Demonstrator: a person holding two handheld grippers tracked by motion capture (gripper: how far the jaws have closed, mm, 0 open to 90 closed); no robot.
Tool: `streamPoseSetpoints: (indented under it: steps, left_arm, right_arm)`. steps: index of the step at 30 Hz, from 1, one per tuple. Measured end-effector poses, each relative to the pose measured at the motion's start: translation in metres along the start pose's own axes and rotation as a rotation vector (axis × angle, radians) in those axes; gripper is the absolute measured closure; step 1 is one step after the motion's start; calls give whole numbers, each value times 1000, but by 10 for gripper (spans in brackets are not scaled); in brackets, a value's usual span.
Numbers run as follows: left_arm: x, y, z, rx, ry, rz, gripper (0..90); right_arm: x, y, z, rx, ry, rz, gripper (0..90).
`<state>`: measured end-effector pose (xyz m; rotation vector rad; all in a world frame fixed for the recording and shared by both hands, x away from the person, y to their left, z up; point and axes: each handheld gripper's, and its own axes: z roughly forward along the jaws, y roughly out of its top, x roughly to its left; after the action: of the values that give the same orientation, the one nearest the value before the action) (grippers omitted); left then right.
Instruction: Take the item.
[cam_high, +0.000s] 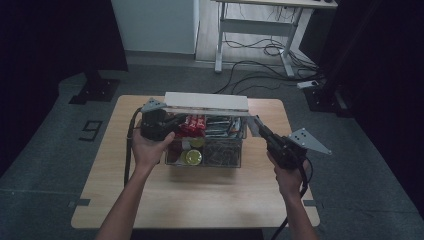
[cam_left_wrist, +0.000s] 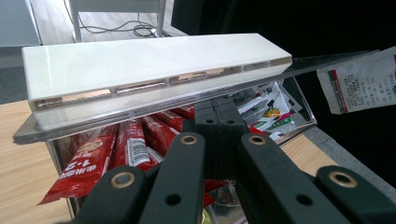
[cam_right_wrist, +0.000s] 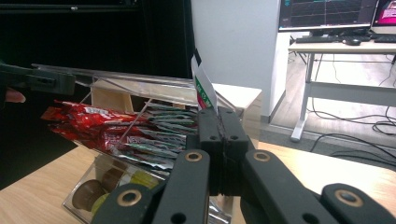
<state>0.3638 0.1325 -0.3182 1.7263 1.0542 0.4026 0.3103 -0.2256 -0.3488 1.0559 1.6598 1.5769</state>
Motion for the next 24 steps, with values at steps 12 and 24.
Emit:
streamPoseSetpoints:
  steps: [12, 24]
  left_arm:
    - [1, -2, 1, 6, 3, -4, 899]
    - [1, -2, 0, 6, 4, -3, 899]
  right_arm:
    - [-15, -7, -8, 6, -34, 20, 892]
    - [-21, -15, -12, 12, -46, 29, 892]
